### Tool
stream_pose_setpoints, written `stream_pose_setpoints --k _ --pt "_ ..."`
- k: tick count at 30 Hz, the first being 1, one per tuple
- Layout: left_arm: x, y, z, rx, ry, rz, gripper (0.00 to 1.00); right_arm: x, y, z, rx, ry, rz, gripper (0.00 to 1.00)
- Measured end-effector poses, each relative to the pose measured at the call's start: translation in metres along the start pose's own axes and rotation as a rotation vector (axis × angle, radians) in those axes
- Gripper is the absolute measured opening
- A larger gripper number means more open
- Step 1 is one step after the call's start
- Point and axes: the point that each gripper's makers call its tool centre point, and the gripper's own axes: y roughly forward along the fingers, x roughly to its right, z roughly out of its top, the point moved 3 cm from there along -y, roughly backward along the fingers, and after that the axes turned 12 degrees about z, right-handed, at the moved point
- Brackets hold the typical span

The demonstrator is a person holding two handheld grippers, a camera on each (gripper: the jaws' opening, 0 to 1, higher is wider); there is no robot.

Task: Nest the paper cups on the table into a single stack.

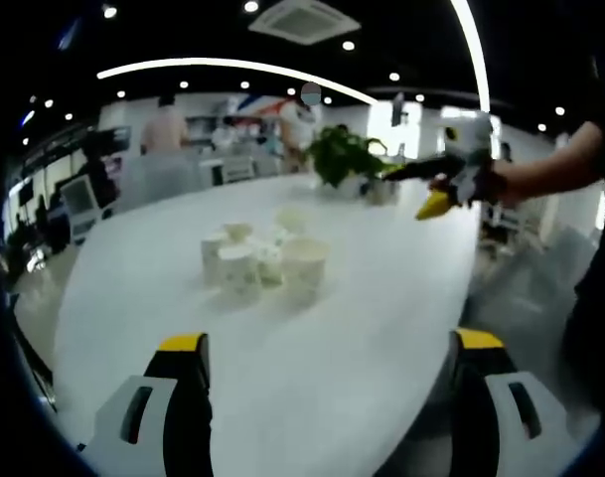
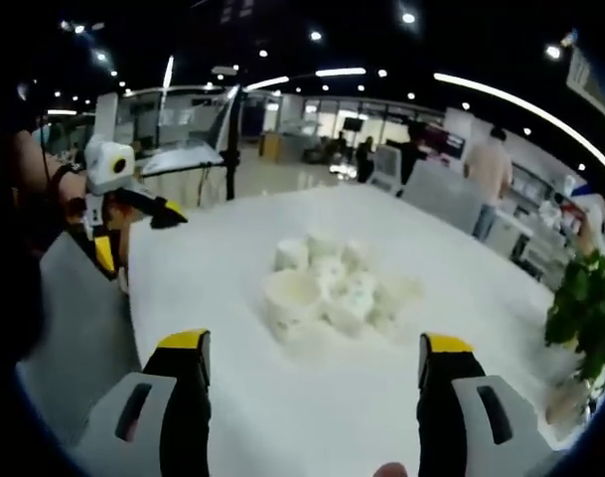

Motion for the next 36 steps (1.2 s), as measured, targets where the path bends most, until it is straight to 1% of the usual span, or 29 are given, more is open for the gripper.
stream_pose_setpoints --k 2,4,7,10,13,16,18,22,27,29,32,34,36 --pt "0.002 -0.001 0.001 0.003 -0.007 0.002 0.99 0.001 0.007 -0.001 -0.001 -0.003 0.013 0.82" --pt "0.004 -0.002 0.001 0.002 -0.005 0.002 0.99 0.000 0.017 0.001 0.011 -0.007 0.048 0.79" --pt "0.004 -0.002 -0.001 -0.003 0.003 0.000 0.99 0.000 0.030 -0.001 -0.016 -0.016 0.067 0.79" --pt "0.001 -0.003 -0.001 0.006 0.001 0.014 0.99 0.000 0.043 0.000 -0.023 -0.025 0.095 0.79" --pt "-0.001 -0.003 -0.005 -0.012 -0.018 0.031 0.99 0.003 0.056 0.002 -0.021 -0.032 0.120 0.78" --pt "0.001 -0.003 -0.006 -0.010 -0.021 0.035 0.99 0.006 0.068 0.000 -0.040 -0.027 0.141 0.78" --pt "0.001 -0.002 -0.007 -0.013 -0.026 0.035 0.99 0.009 0.075 0.002 -0.036 -0.026 0.154 0.77" --pt "-0.001 -0.001 -0.005 -0.010 -0.034 0.047 0.99 0.011 0.087 0.005 -0.022 -0.029 0.173 0.77" --pt "0.000 0.000 -0.005 -0.015 -0.034 0.041 0.99 0.012 0.099 0.005 -0.037 -0.022 0.198 0.74" --pt "-0.002 0.001 -0.008 -0.025 -0.037 0.045 0.99 0.012 0.104 0.002 -0.053 -0.014 0.212 0.73" --pt "-0.003 0.001 -0.010 -0.029 -0.042 0.052 0.99 0.013 0.112 -0.002 -0.049 -0.006 0.227 0.71" --pt "-0.004 0.000 -0.008 -0.014 -0.046 0.057 0.99 0.014 0.118 -0.004 -0.047 -0.004 0.232 0.71" --pt "-0.005 0.000 -0.008 -0.007 -0.042 0.065 0.99 0.013 0.123 -0.006 -0.058 -0.005 0.234 0.69"
